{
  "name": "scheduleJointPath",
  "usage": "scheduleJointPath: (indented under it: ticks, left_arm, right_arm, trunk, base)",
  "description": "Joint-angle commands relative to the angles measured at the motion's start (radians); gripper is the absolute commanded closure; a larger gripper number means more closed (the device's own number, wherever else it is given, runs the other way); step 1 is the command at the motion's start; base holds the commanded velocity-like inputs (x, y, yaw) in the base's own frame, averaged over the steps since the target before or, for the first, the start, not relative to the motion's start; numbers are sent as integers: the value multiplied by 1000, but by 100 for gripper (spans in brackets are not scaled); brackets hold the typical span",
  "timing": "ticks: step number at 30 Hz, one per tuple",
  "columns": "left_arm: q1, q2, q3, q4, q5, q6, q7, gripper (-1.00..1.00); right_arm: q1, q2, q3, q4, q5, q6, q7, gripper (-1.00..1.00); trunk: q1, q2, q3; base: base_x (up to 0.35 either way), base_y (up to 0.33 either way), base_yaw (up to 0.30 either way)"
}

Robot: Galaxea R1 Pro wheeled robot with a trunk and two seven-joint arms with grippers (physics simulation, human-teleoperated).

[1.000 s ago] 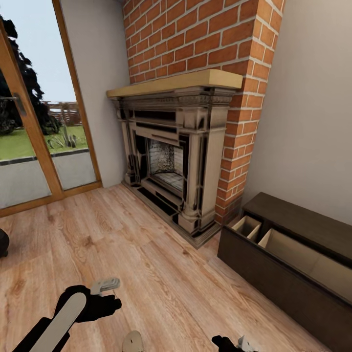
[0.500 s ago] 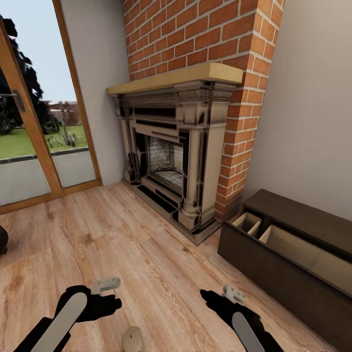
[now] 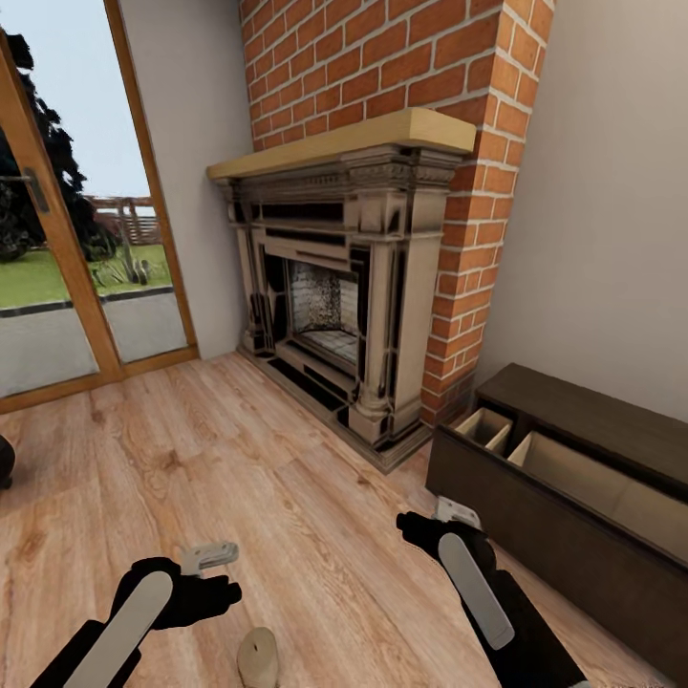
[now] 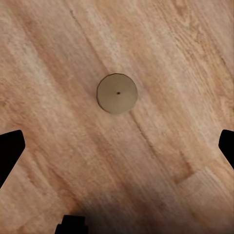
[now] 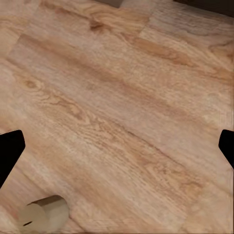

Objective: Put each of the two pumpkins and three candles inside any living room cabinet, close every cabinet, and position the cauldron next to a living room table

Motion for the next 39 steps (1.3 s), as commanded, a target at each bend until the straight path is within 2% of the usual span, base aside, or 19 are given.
scheduleJointPath:
  ticks: [1, 6, 8, 11, 17, 19, 24, 25, 28, 31, 35, 39]
  left_arm:
    - [-1, 0, -2, -1, 10, 1, 11, -100]
    - [-1, -9, -5, -1, 12, 2, 9, -100]
    - [-2, -21, -7, 0, 12, 3, 7, -100]
    - [-17, -41, -6, 1, 14, 5, 2, -100]
    - [-44, -51, -1, 35, 13, 5, 3, -100]
    - [-48, -52, -2, 43, 12, 4, 6, -100]
    - [-52, -63, -5, 67, 3, 1, 11, -100]
    - [-53, -74, -7, 73, -6, 0, 13, -100]
    - [-53, -105, -7, 93, -65, 0, 14, -100]
    - [-53, -145, -5, 113, -150, -1, 10, -100]
    - [-53, -182, -6, 148, -192, -20, 8, -100]
    - [-53, -195, -7, 161, -200, -40, 8, -100]
  right_arm:
    - [-18, 1, 1, 9, -8, 22, -13, -100]
    - [-80, 14, 4, 78, -7, 61, -20, -100]
    - [-105, 33, 22, 139, -6, 67, -21, -100]
    - [-141, 55, 56, 181, -6, 72, -17, -100]
    - [-157, 61, 121, 194, -8, 76, -33, -100]
    - [-157, 62, 127, 195, -8, 75, -35, -100]
    - [-158, 66, 138, 195, -5, 74, -38, -100]
    - [-158, 68, 147, 194, -5, 74, -38, -100]
    - [-158, 72, 184, 192, -4, 74, -42, -100]
    - [-158, 74, 205, 185, -5, 74, -89, -100]
    - [-158, 75, 212, 180, -5, 72, -148, -100]
    - [-158, 75, 214, 175, -4, 71, -157, -100]
  trunk:
    - [4, -8, -4]
    - [23, -43, -20]
    - [31, -57, -26]
    - [42, -78, -36]
    - [65, -120, -54]
    - [73, -134, -61]
    - [75, -135, -80]
    - [75, -135, -84]
    - [77, -136, -96]
    - [78, -137, -107]
    - [80, -137, -123]
    - [82, -138, -138]
  base:
    - [0, 0, 0]
    - [0, 0, 0]
    - [0, 0, 0]
    - [0, 0, 0]
    - [0, 0, 0]
    - [0, 0, 0]
    - [0, 0, 0]
    - [0, 0, 0]
    - [0, 0, 0]
    - [0, 0, 0]
    - [0, 0, 0]
    - [0, 0, 0]
